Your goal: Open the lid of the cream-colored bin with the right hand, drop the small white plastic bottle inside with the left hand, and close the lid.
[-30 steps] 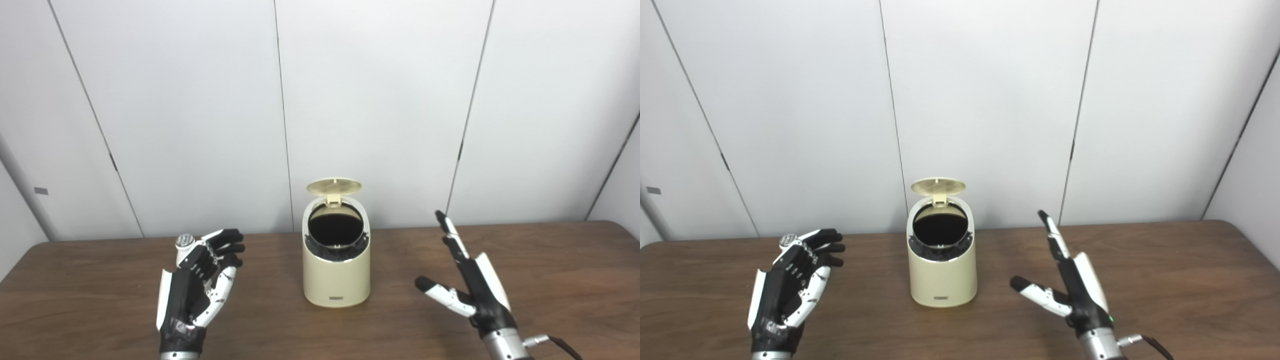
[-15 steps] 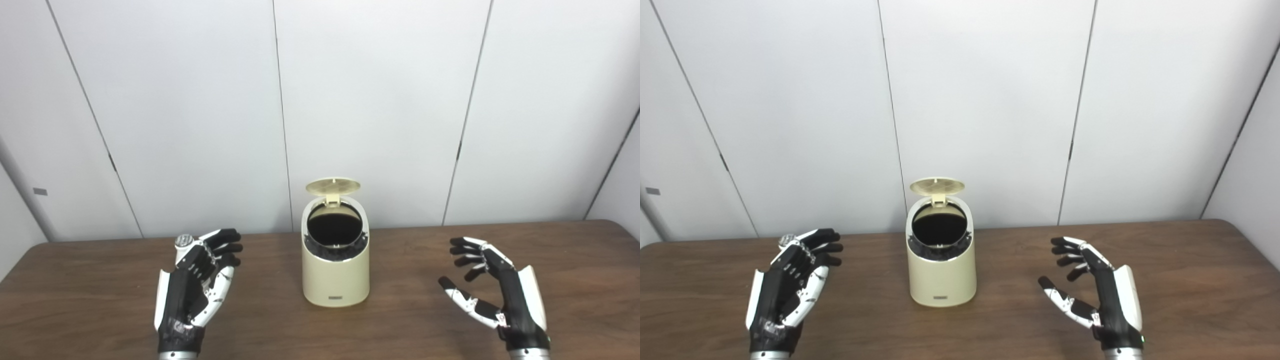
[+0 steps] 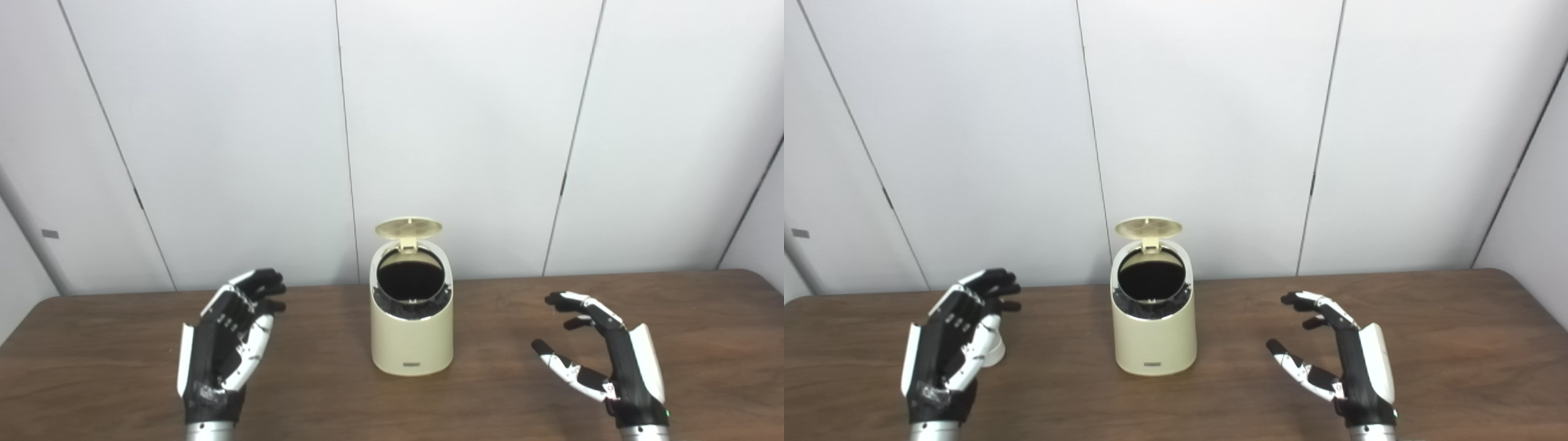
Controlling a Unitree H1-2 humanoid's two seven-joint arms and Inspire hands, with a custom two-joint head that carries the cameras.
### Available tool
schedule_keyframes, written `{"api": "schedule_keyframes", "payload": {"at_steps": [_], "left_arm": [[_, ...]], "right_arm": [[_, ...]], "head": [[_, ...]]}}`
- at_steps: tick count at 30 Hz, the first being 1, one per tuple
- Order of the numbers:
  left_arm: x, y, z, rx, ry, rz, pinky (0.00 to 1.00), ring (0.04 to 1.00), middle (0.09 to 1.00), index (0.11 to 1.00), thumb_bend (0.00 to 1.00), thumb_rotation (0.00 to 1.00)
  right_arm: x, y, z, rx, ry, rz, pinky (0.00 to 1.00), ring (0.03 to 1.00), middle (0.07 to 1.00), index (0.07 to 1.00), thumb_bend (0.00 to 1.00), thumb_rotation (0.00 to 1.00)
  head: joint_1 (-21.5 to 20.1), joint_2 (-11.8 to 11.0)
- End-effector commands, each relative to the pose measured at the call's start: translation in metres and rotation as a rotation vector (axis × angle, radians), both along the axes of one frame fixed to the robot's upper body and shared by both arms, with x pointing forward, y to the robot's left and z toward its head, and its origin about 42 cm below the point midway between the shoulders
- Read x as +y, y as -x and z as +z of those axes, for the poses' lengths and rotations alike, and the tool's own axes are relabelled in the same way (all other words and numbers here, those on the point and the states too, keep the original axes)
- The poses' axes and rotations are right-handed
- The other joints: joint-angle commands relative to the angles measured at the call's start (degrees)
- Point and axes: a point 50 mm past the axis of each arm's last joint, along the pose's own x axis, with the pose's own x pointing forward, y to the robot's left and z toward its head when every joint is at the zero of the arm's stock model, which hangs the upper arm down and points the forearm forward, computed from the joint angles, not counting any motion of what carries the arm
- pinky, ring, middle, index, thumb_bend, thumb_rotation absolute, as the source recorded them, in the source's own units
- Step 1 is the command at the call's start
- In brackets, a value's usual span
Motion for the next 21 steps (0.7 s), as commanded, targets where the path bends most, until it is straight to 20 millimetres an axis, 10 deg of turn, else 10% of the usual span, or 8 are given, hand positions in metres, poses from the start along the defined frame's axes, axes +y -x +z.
{"api": "schedule_keyframes", "payload": {"at_steps": [1, 6, 11, 21], "left_arm": [[0.005, -0.007, 0.045, -0.143, -0.018, -0.016, 0.58, 0.669, 0.692, 0.682, 0.36, 0.37], [0.030, -0.006, 0.095, -0.214, -0.133, 0.064, 0.64, 0.739, 0.752, 0.726, 0.55, 0.58], [0.064, -0.002, 0.118, -0.210, -0.166, 0.178, 0.65, 0.750, 0.760, 0.738, 0.48, 0.71], [0.111, 0.007, 0.078, -0.070, -0.135, 0.373, 0.62, 0.723, 0.735, 0.714, 0.45, 0.50]], "right_arm": [[-0.001, -0.006, 0.017, -0.063, 0.012, 0.007, 0.56, 0.694, 0.724, 0.665, 0.31, 0.14], [-0.005, -0.008, 0.014, -0.057, -0.017, 0.029, 0.56, 0.692, 0.730, 0.672, 0.33, 0.05], [-0.010, -0.009, 0.013, -0.053, -0.018, 0.028, 0.56, 0.698, 0.733, 0.677, 0.32, 0.02], [-0.032, -0.011, 0.006, -0.060, 0.004, 0.028, 0.57, 0.697, 0.729, 0.662, 0.32, 0.00]], "head": [[0.39, 0.08], [1.20, -0.27], [2.69, -0.48], [8.72, -0.54]]}}
